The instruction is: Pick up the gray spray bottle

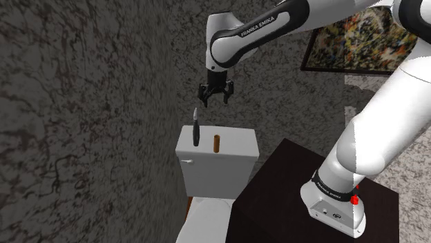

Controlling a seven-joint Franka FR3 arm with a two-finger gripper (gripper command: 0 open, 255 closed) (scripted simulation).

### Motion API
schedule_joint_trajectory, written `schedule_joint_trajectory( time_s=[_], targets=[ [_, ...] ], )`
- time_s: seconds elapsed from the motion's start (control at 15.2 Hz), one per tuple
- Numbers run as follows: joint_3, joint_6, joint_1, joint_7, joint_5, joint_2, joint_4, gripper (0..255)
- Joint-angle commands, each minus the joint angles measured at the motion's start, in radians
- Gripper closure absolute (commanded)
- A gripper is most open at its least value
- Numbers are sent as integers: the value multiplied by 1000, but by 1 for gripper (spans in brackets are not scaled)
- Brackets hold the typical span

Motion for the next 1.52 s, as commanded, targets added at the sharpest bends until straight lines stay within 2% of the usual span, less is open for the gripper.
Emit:
schedule_joint_trajectory(
  time_s=[0.0, 0.53, 1.06, 1.45],
  targets=[
    [3, 38, -6, 56, -25, 85, 48, 0],
    [-29, 111, 5, 254, -116, 394, 287, 0],
    [-92, 105, 28, 393, -153, 690, 593, 0],
    [-97, 161, 32, 399, -160, 738, 586, 0]
  ],
)
